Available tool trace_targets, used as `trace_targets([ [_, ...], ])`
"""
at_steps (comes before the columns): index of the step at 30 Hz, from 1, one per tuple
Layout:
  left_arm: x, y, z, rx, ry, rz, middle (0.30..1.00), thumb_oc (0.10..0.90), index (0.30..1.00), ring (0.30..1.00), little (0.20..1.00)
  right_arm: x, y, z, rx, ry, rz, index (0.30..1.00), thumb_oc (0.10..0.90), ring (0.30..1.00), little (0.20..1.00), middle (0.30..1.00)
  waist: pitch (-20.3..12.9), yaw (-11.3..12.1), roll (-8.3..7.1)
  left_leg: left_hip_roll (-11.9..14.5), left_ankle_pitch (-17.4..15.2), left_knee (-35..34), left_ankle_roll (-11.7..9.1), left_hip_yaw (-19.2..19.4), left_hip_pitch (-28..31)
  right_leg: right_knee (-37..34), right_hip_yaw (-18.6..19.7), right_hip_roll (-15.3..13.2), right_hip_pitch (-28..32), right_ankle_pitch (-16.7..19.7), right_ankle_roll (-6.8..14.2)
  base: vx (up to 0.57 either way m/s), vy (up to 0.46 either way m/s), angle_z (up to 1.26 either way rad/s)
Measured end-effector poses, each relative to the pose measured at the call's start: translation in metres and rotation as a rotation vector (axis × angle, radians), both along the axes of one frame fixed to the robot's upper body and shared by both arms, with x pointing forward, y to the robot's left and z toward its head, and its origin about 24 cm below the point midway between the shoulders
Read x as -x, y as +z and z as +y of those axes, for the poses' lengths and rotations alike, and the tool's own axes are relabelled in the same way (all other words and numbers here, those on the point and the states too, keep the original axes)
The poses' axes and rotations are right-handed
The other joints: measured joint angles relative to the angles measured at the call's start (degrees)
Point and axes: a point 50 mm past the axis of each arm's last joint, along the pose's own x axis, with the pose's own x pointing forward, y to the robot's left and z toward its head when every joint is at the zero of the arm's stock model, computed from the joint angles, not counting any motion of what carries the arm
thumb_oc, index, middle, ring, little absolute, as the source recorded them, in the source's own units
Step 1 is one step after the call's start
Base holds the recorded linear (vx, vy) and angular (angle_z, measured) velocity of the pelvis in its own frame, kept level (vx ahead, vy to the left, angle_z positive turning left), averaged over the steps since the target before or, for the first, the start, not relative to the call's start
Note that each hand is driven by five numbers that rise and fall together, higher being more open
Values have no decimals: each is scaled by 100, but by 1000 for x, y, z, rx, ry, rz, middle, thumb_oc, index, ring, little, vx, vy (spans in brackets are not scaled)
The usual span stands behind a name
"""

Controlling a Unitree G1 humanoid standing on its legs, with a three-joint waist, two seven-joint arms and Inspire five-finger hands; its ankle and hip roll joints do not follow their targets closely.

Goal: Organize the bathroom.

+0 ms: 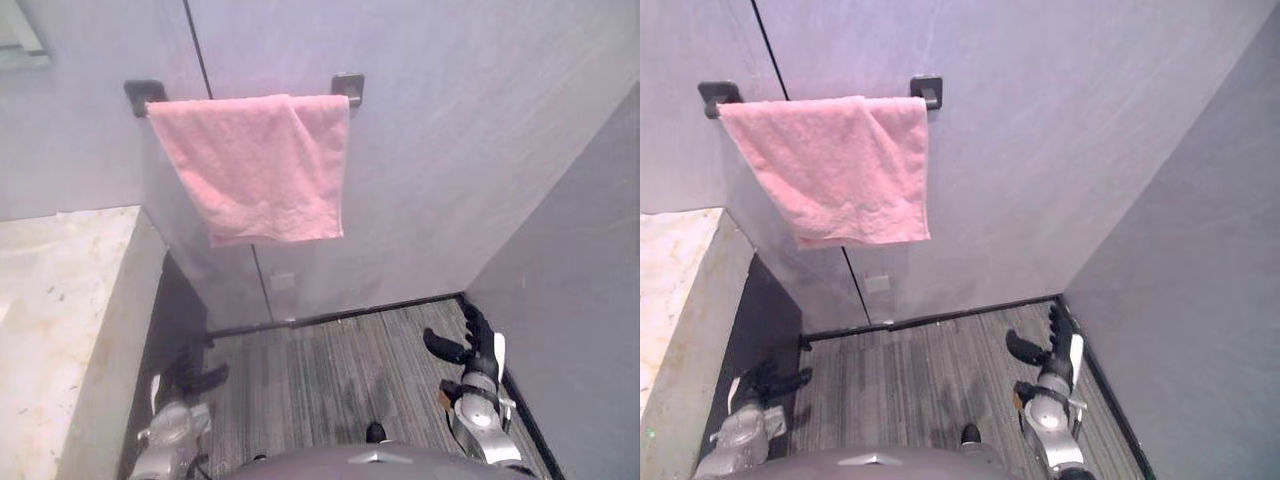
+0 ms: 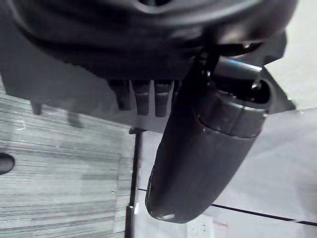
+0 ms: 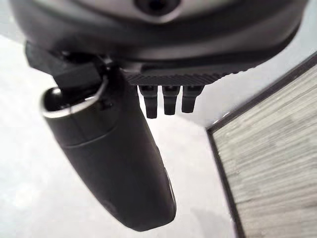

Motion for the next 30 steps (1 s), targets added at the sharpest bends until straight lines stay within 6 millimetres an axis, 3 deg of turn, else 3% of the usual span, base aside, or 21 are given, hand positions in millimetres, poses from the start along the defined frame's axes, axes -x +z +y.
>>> trace_targets([
  [5, 12, -16, 1, 1, -28, 105, 900, 800, 900, 900, 900, 14, -13, -5, -17, -66, 59, 900, 800, 900, 900, 900, -48, -149, -34, -13, 29, 2, 50, -69, -76, 79, 108, -11, -35, 81, 27, -248, -184, 1],
  [6, 13, -24, 1, 27, -17, 156, 900, 800, 900, 900, 900, 15, -18, -8, -6, -77, 92, 900, 800, 900, 900, 900, -5, -244, 72, 47, 71, 0, 114, -142, -156, 267, 170, -24, -136, 95, 74, -268, -236, 27],
  [7, 9, -26, 0, 37, -12, 170, 900, 800, 900, 900, 900, 15, -20, -10, 0, -82, 110, 900, 800, 900, 900, 900, -2, -290, 67, 41, 78, -1, 124, -202, -185, 398, 260, -16, -208, 87, 92, -281, -282, 35],
  [8, 12, -30, -1, 46, -11, 197, 900, 800, 900, 900, 900, 16, -25, -11, 0, -81, 139, 900, 800, 900, 900, 900, 61, -334, 185, 117, 134, -1, 145, -287, -270, 738, 505, 2, -386, -87, 137, -237, -259, 34],
  [10, 11, -33, -3, 63, -6, 227, 900, 800, 900, 900, 900, 29, -36, -13, -39, -112, 211, 900, 800, 900, 900, 900, 64, -387, 274, 233, 213, 0, 115, -608, -426, 1185, 916, 180, -466, -523, 35, -218, -296, 73],
  [12, 18, -36, -4, 80, 8, 252, 900, 800, 900, 900, 900, 38, -44, -14, -82, -113, 270, 900, 800, 900, 900, 900, 77, -244, 313, 331, 270, 11, 36, -750, -470, 1069, 850, 292, -380, -837, -65, -220, -247, 44],
  [14, 34, -45, -14, 132, 53, 318, 900, 800, 900, 900, 900, 43, -48, -21, -89, -94, 319, 900, 800, 900, 900, 900, 107, -156, 526, 527, 310, 38, 77, -943, -558, 699, 969, 584, -206, -783, -218, -272, -202, 27],
  [15, 42, -47, -17, 148, 64, 345, 900, 800, 900, 900, 900, 42, -47, -24, -89, -84, 320, 900, 800, 900, 900, 900, 157, -96, 660, 591, 449, 103, 110, -1001, -637, 708, 907, 699, -163, -750, -257, -376, -213, 68],
  [16, 45, -51, -24, 182, 83, 366, 900, 800, 900, 900, 900, 42, -48, -27, -110, -75, 331, 900, 800, 900, 900, 900, 277, -130, 712, 625, 746, 359, -73, -1116, -942, 697, 751, 746, -186, -728, -342, -386, -111, 89],
  [18, 50, -53, -29, 214, 88, 405, 900, 800, 900, 900, 900, 45, -51, -28, -137, -79, 366, 900, 800, 900, 900, 900, 471, -138, 553, 490, 1389, 277, 37, -990, -1042, 464, 479, 597, -11, -562, -563, -373, -39, 103],
  [19, 55, -55, -32, 232, 97, 427, 900, 800, 900, 900, 900, 55, -55, -30, -153, -90, 408, 900, 800, 900, 900, 900, 511, -146, 431, 396, 1450, 295, 210, -723, -1047, 95, 155, 494, 212, -457, -654, -279, 16, 79],
  [20, 59, -56, -31, 241, 120, 430, 900, 800, 900, 900, 900, 58, -57, -31, -158, -96, 421, 900, 800, 900, 900, 900, 504, -113, 377, 327, 1155, 477, 208, -587, -1057, -13, 47, 444, 287, -390, -734, -410, 44, 85],
  [21, 60, -55, -27, 242, 155, 427, 900, 800, 900, 900, 900, 59, -57, -32, -162, -97, 430, 900, 800, 900, 900, 900, 543, -112, 190, 127, 609, 1045, 64, -355, -1071, -11, -107, 284, 313, -377, -720, -372, 40, 56],
  [23, 61, -54, -22, 229, 156, 428, 900, 800, 900, 900, 900, 60, -58, -32, -167, -92, 433, 900, 800, 900, 900, 900, 536, -163, 28, -12, 140, 1543, 91, -226, -962, -13, -331, 126, 289, -320, -808, -429, 56, 64],
  [24, 61, -53, -20, 225, 177, 423, 900, 800, 900, 900, 900, 64, -58, -34, -197, -120, 428, 900, 800, 900, 900, 900, 536, -243, -40, -2, -131, 2155, 108, -136, -951, -11, -529, 48, 279, -272, -813, -415, 111, 78],
  [26, 62, -54, -20, 225, 175, 426, 900, 800, 900, 900, 900, 68, -59, -36, -233, -163, 417, 900, 800, 900, 900, 900, 433, -398, -33, 94, -408, 2597, 11, -101, -833, -10, -795, -21, 197, -269, -808, -332, 138, 84],
  [28, 57, -55, -28, 241, 161, 415, 900, 800, 900, 900, 900, 79, -62, -35, -251, -178, 439, 900, 800, 900, 900, 900, 355, -540, 79, 296, -581, 2689, -119, -84, -634, -6, -1160, -89, 131, -206, -736, -308, 197, 100],
  [29, 51, -55, -33, 250, 154, 402, 900, 800, 900, 900, 900, 81, -62, -35, -256, -175, 445, 900, 800, 900, 900, 900, 353, -569, 95, 329, -627, 2586, -124, -73, -595, 11, -1198, -115, 100, -218, -711, -271, 217, 91],
  [30, 48, -55, -37, 257, 146, 390, 900, 800, 900, 900, 900, 81, -63, -33, -263, -170, 444, 900, 800, 900, 900, 900, 354, -596, 119, 238, -640, 2269, -99, -100, -556, 32, -981, -100, 50, -277, -629, -368, 316, 83],
])
